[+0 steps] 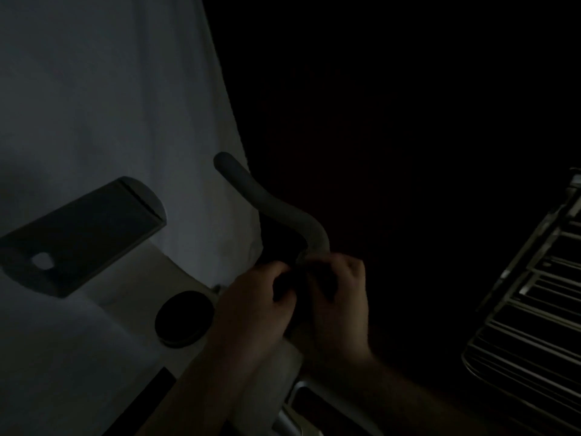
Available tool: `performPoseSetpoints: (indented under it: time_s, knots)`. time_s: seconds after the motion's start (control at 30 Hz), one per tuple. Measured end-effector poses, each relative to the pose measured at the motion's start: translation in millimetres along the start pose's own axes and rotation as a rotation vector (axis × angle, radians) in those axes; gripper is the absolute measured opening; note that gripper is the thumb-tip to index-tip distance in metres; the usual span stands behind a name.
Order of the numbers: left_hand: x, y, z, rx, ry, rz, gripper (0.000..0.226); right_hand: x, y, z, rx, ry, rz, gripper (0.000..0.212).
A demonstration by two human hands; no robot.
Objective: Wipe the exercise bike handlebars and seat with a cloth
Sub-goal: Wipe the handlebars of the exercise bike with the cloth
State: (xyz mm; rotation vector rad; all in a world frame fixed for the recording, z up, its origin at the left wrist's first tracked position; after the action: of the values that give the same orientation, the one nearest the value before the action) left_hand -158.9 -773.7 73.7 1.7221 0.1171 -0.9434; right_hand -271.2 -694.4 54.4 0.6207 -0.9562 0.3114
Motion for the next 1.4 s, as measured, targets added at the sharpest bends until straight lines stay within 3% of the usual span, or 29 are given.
performPoseSetpoints:
  time_s: [0.07,0.17,0.2,0.27,0.33,0.43,0.5,0.6,0.63,0.77,0.9,0.93,1.0,1.07,1.2,1.33,1.4]
  knots:
    - [4,3,3,0.004,0.049,-0.074,0.026,6,-3,6,0.103,0.144,-0.109,0.024]
    - [8,9,4,-0.024,0.120,-0.193,0.025,5,8,29,0.115,0.085,-0.249,0.025]
    - [8,11,3,-0.031,0.133,-0.229,0.024,14,5,23,0.122,0.160,-0.348,0.026]
    - [8,14,1,-0.050,0.137,-0.298,0.022,45,-13,-6,0.288,0.406,-0.465,0.037]
    - [4,16,1,-0.068,0.113,-0.312,0.020,51,-18,-12,0.404,0.541,-0.448,0.043]
    - [4,14,2,-0.055,0.122,-0.355,0.020,23,1,31,0.291,0.257,-0.415,0.029]
    - [5,14,0,-0.059,0.131,-0.376,0.021,33,-3,15,0.250,0.322,-0.396,0.030]
    - [5,19,1,-0.081,0.115,-0.379,0.024,64,-27,-19,0.503,0.570,-0.380,0.041]
    - [4,19,3,-0.081,0.111,-0.373,0.024,63,-28,-10,0.512,0.588,-0.398,0.040]
    - [5,18,1,-0.090,0.111,-0.376,0.023,42,-11,21,0.324,0.351,-0.470,0.033]
    - [8,24,-1,-0.134,0.099,-0.446,0.022,66,-25,-23,0.511,0.589,-0.412,0.050]
    - [7,26,-1,-0.151,0.092,-0.445,0.020,61,-24,-14,0.498,0.575,-0.408,0.055]
    - [6,29,-1,-0.182,0.072,-0.411,0.017,41,-7,11,0.372,0.389,-0.371,0.052]
    - [4,30,-5,-0.237,0.039,-0.324,0.019,44,-5,7,0.302,0.367,-0.386,0.039]
    - [3,37,-7,-0.322,-0.019,-0.195,0.019,70,-31,-24,0.583,0.532,-0.365,0.033]
    - [2,27,3,-0.234,-0.054,0.117,0.018,59,-14,14,0.413,0.414,-0.496,0.028]
    - [7,27,8,-0.233,-0.114,0.220,0.020,65,-27,-2,0.513,0.440,-0.486,0.030]
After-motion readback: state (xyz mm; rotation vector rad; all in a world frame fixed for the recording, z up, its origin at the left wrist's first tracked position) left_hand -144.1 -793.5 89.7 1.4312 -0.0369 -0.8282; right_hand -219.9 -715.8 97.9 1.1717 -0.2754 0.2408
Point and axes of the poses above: each hand's wrist, its own z-axis towards the middle knuckle, its own y-axis out of the back of the hand, x = y × z, the point moved 8 cm from there along z, towards the middle knuckle, and after that the axes turned 10 degrees about y, right-handed, at the moved point
